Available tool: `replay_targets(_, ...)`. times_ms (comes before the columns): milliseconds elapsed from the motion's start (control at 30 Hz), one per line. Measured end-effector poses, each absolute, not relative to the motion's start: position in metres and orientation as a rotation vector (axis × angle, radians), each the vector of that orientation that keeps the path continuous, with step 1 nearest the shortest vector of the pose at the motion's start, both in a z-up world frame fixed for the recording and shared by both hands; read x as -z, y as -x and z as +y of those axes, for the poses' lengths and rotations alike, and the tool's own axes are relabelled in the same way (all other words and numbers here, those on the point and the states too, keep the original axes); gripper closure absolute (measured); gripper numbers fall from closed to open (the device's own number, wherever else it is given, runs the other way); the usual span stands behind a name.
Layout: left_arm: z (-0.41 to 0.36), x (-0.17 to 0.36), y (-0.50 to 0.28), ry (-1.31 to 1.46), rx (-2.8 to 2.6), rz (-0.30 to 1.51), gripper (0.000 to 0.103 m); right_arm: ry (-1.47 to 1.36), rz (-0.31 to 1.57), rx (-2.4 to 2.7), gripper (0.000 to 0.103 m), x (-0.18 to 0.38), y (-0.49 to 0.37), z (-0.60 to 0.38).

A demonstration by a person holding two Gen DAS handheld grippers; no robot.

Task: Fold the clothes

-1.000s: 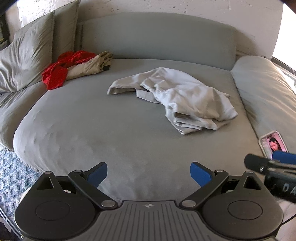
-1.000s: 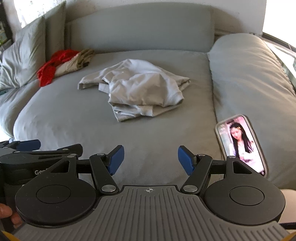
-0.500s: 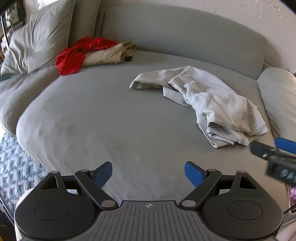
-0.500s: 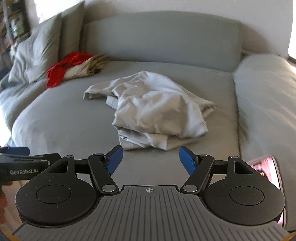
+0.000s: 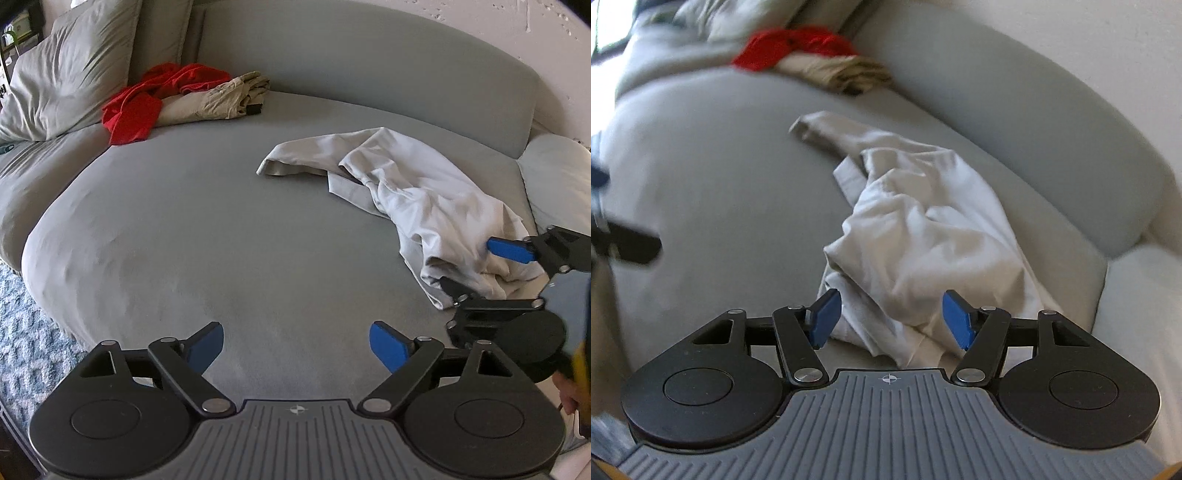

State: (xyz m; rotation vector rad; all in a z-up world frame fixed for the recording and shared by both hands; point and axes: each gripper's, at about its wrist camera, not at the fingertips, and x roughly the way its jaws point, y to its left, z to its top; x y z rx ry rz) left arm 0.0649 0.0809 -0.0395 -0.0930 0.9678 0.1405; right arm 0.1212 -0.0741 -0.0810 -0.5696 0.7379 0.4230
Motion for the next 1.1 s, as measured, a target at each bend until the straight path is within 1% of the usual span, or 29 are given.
replay_targets(67,0.083,0.041,-0.068,0.102,-0.139,0.967,0.016,0.615,0.725,-0.440,0.038,0.086,-0.123,-0.067)
replay_targets(100,0.083,0.042,-0.069,0.108,-0.138,0.967,0.016,0.629,0.711,-0.447,0.041,0.088,-0.125,-0.064)
replay_targets(133,0.083,0.041,-0.071,0.113,-0.141,0.972,0.016,0.627,0.711,-0.446,0.057,0.089,-0.128,-0.062)
replay_targets(167,0.082,0.041,-0.072,0.117,-0.144,0.976,0.016,0.622,0.712,-0.446,0.071,0.090,-0.132,-0.061)
replay_targets(200,0.082,0.041,-0.073,0.122,-0.147,0.981,0.016,0.565,0.731,-0.443,0.095,0.088,-0.139,-0.063)
replay_targets(233,0.081,0.039,-0.073,0.121,-0.143,0.974,0.016,0.447,0.750,-0.425,0.098,0.081,-0.149,-0.073)
replay_targets(300,0.078,0.032,-0.072,0.112,-0.131,0.942,0.016,0.187,0.764,-0.373,0.099,0.064,-0.168,-0.099)
replay_targets(400,0.073,0.023,-0.070,0.103,-0.103,0.895,0.016,-0.197,0.674,-0.222,0.101,0.024,-0.181,-0.163)
replay_targets(433,0.071,0.020,-0.069,0.101,-0.091,0.880,0.016,-0.314,0.628,-0.163,0.102,0.011,-0.183,-0.188)
replay_targets(567,0.055,0.020,-0.070,0.101,-0.021,0.846,0.016,-0.591,0.528,0.174,0.101,-0.010,-0.180,-0.292)
replay_targets(600,0.047,0.024,-0.073,0.088,0.003,0.844,0.016,-0.566,0.594,0.221,0.101,-0.004,-0.188,-0.307)
replay_targets(633,0.039,0.027,-0.075,0.065,0.023,0.851,0.017,-0.541,0.693,0.240,0.095,0.006,-0.198,-0.320)
replay_targets(667,0.032,0.030,-0.077,0.045,0.044,0.855,0.017,-0.523,0.767,0.244,0.092,0.012,-0.200,-0.327)
replay_targets(700,0.026,0.033,-0.080,0.036,0.065,0.863,0.017,-0.486,0.811,0.240,0.092,0.016,-0.199,-0.330)
replay_targets(733,0.020,0.037,-0.082,0.027,0.086,0.870,0.017,-0.433,0.813,0.226,0.087,0.016,-0.193,-0.329)
replay_targets(767,0.015,0.040,-0.085,0.036,0.101,0.882,0.017,-0.407,0.805,0.212,0.077,0.014,-0.185,-0.330)
replay_targets(800,0.013,0.043,-0.089,0.057,0.114,0.897,0.017,-0.383,0.798,0.198,0.052,0.012,-0.178,-0.331)
replay_targets(833,0.011,0.047,-0.092,0.084,0.118,0.917,0.017,-0.393,0.797,0.178,0.048,0.011,-0.170,-0.334)
replay_targets(867,0.010,0.051,-0.096,0.112,0.122,0.937,0.020,-0.430,0.812,0.150,0.049,0.012,-0.165,-0.338)
replay_targets(900,0.010,0.056,-0.100,0.151,0.127,0.962,0.028,-0.467,0.827,0.121,0.049,0.012,-0.159,-0.343)
replay_targets(967,0.010,0.066,-0.105,0.260,0.150,1.010,0.033,-0.588,0.866,0.041,0.049,0.016,-0.150,-0.355)
replay_targets(1100,0.003,0.085,-0.109,0.523,0.208,1.081,0.036,-0.700,0.878,0.011,0.049,0.017,-0.123,-0.369)
